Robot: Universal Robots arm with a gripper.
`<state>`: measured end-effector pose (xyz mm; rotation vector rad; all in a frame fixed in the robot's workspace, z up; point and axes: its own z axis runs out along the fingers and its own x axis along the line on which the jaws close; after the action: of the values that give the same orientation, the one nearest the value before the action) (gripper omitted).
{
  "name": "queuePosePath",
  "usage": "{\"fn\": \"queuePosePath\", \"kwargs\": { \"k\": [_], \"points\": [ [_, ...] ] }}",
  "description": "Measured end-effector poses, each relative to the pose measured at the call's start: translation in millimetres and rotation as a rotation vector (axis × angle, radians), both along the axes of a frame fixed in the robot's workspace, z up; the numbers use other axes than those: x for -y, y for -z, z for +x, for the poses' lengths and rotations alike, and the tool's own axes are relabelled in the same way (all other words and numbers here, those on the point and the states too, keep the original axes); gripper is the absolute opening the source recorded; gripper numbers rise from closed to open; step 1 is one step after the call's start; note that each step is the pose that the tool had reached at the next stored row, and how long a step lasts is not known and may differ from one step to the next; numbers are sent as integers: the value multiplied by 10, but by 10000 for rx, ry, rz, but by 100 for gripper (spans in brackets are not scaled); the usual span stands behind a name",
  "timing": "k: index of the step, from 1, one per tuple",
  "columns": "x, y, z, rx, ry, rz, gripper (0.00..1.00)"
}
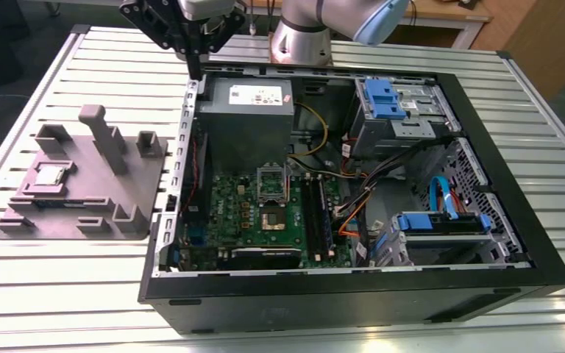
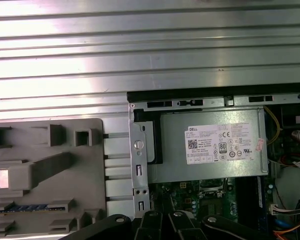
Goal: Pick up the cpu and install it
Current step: 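Reach for the cpu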
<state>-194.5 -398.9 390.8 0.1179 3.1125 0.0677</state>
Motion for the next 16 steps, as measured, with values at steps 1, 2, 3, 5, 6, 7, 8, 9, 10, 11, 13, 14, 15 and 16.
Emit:
{"fn": "queuePosePath", "kwargs": {
  "k": [1,2,3,5,6,7,8,9,10,11,13,14,15,16],
  "points": [
    [0,0,-2,0,0,0,11],
    [0,0,-5,-1,1,-1,11],
    [0,1,-7,0,0,0,11],
    [0,1,-11,-1,0,-1,11],
    [0,2,-13,0,0,0,11],
    [0,2,-15,0,0,0,11],
    [0,2,-18,-1,0,0,11],
    [0,2,-22,0,0,0,11],
    [0,3,-26,0,1,1,11],
    [0,3,-29,0,0,0,11],
    [0,3,-34,0,0,0,11],
    [0,4,-37,0,0,0,11],
    [0,4,-40,0,0,0,11],
    [0,4,-41,0,0,0,11]
  ]
}}
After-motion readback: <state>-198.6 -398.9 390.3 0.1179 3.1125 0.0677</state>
